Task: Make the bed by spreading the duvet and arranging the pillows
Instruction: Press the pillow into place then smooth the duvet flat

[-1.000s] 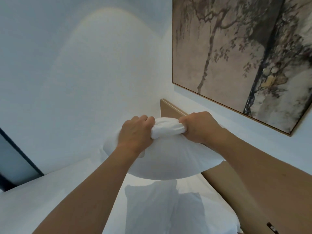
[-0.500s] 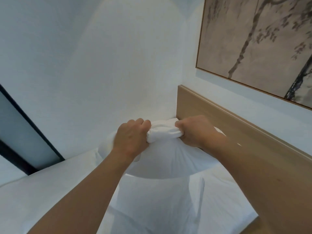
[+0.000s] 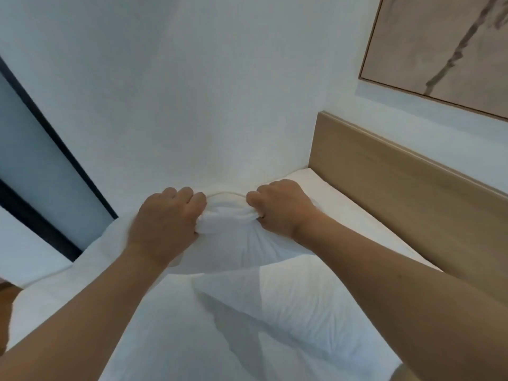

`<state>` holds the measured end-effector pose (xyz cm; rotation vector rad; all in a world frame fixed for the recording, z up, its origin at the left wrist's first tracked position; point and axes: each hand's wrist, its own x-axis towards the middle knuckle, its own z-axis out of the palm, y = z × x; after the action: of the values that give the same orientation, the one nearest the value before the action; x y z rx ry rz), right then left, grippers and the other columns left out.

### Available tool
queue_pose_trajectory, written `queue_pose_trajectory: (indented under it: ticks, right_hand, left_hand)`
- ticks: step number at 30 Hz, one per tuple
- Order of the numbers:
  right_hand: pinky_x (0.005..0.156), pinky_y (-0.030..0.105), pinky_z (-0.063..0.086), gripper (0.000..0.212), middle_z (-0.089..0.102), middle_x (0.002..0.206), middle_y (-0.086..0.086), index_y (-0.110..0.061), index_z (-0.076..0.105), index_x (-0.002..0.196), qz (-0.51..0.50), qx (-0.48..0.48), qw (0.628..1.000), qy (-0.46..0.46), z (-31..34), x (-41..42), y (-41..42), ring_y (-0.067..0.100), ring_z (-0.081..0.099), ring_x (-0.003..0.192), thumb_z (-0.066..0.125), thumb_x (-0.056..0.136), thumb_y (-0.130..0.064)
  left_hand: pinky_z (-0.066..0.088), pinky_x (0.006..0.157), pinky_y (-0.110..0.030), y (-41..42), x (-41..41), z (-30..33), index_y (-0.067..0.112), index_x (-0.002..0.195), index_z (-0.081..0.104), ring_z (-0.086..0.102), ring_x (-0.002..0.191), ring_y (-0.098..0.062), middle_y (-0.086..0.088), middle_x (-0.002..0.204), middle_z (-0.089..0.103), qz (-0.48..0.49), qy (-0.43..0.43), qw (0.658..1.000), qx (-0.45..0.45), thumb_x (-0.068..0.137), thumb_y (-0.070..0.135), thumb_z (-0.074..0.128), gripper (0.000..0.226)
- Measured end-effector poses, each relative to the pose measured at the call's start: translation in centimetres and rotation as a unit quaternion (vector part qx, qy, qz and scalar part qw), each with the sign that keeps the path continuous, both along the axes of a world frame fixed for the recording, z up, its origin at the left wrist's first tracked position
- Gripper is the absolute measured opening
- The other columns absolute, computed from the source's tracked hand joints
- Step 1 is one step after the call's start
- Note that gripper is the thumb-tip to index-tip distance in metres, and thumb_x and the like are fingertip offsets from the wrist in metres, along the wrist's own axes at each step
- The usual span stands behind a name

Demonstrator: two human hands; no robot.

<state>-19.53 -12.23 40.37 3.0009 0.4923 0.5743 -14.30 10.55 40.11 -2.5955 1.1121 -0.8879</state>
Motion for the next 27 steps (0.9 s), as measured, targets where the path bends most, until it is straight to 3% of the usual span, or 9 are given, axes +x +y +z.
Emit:
queue_pose_trajectory:
  ticks: [5, 10, 12, 15, 18, 20, 23, 25, 27]
  right_hand:
    - [0.05, 0.023, 0.023, 0.028, 0.055, 0.052, 0.002, -0.017, 0.059, 0.062, 0.034, 0.02, 0.999, 0.009, -9.2, 2.7, 8.4, 0.026, 0.051, 0.039, 0.079, 0.043, -0.011]
    - [0.051, 0.02, 0.037, 0.027, 0.056, 0.052, -0.005, -0.023, 0.061, 0.056, 0.022, -0.032, 0.982, 0.187, -29.7, 1.4, 16.0, 0.019, 0.056, 0.045, 0.082, 0.038, -0.022]
    - [0.061, 0.025, 0.044, 0.02, 0.063, 0.063, -0.003, -0.023, 0.067, 0.066, -0.002, -0.038, 0.97, 0.238, -38.2, -0.4, 18.3, 0.019, 0.062, 0.06, 0.079, 0.051, -0.02]
    - [0.081, 0.037, 0.043, 0.025, 0.067, 0.098, 0.008, -0.014, 0.065, 0.1, -0.051, -0.054, 0.936, 0.344, -48.2, -3.3, 19.8, 0.03, 0.062, 0.092, 0.059, 0.078, -0.005]
    - [0.072, 0.035, 0.046, 0.036, 0.063, 0.091, 0.007, -0.014, 0.061, 0.096, -0.069, -0.033, 0.921, 0.381, -54.4, -5.6, 20.2, 0.028, 0.061, 0.082, 0.072, 0.063, -0.009]
    - [0.067, 0.031, 0.046, 0.046, 0.06, 0.086, 0.004, -0.017, 0.059, 0.091, -0.048, -0.021, 0.92, 0.388, -56.6, -6.7, 19.2, 0.025, 0.061, 0.076, 0.081, 0.052, -0.02]
    - [0.089, 0.035, 0.041, 0.061, 0.051, 0.116, 0.004, -0.019, 0.049, 0.116, -0.006, 0.038, 0.904, 0.427, -54.8, -7.5, 16.2, 0.024, 0.051, 0.102, 0.08, 0.067, -0.038]
    - [0.103, 0.034, 0.034, 0.068, 0.041, 0.132, 0.0, -0.022, 0.039, 0.132, 0.009, 0.054, 0.908, 0.414, -51.7, -7.9, 13.1, 0.022, 0.042, 0.118, 0.073, 0.077, -0.042]
    - [0.111, 0.034, 0.027, 0.071, 0.033, 0.143, -0.002, -0.025, 0.03, 0.141, -0.022, 0.077, 0.917, 0.391, -47.6, -7.8, 9.1, 0.02, 0.035, 0.129, 0.068, 0.083, -0.042]
  left_hand:
    - [0.021, 0.049, -0.03, 8.7, 0.3, -7.4, 0.012, 0.072, 0.05, 0.039, 0.051, -0.024, -0.008, 0.061, 0.043, 0.023, 0.045, 0.999, 0.018, 0.06, 0.0, 0.057, 0.018]
    - [0.039, 0.043, -0.028, 13.6, -1.8, -27.5, 0.016, 0.068, 0.061, 0.051, 0.044, -0.028, -0.006, 0.057, 0.052, 0.085, 0.287, 0.949, 0.096, 0.03, 0.008, 0.084, 0.045]
    - [0.054, 0.055, -0.031, 14.2, -3.6, -35.5, 0.021, 0.085, 0.066, 0.064, 0.061, -0.029, -0.005, 0.074, 0.064, 0.132, 0.379, 0.904, 0.147, 0.046, 0.021, 0.086, 0.043]
    - [0.047, 0.087, -0.031, 14.3, -5.7, -45.2, 0.023, 0.122, 0.052, 0.062, 0.107, -0.022, 0.0, 0.118, 0.061, 0.177, 0.448, 0.847, 0.224, 0.084, 0.025, 0.061, 0.038]
    - [0.045, 0.091, -0.031, 13.6, -6.2, -50.6, 0.019, 0.125, 0.05, 0.058, 0.112, -0.02, -0.001, 0.123, 0.058, 0.186, 0.47, 0.824, 0.257, 0.084, 0.029, 0.062, 0.044]
    - [0.045, 0.093, -0.031, 12.8, -6.5, -51.9, 0.018, 0.13, 0.046, 0.055, 0.116, -0.019, -0.001, 0.128, 0.055, 0.209, 0.481, 0.8, 0.291, 0.081, 0.034, 0.067, 0.056]
    - [0.049, 0.092, -0.037, 11.1, -6.7, -50.7, 0.016, 0.138, 0.039, 0.054, 0.119, -0.02, 0.0, 0.134, 0.05, 0.249, 0.519, 0.727, 0.374, 0.071, 0.042, 0.073, 0.08]
    - [0.05, 0.092, -0.041, 9.6, -5.8, -47.9, 0.023, 0.137, 0.046, 0.058, 0.116, -0.021, 0.004, 0.134, 0.053, 0.275, 0.554, 0.667, 0.416, 0.07, 0.051, 0.07, 0.076]
    - [0.049, 0.094, -0.043, 7.0, -4.0, -44.3, 0.026, 0.132, 0.053, 0.06, 0.112, -0.023, 0.004, 0.13, 0.056, 0.29, 0.572, 0.649, 0.411, 0.072, 0.054, 0.065, 0.067]
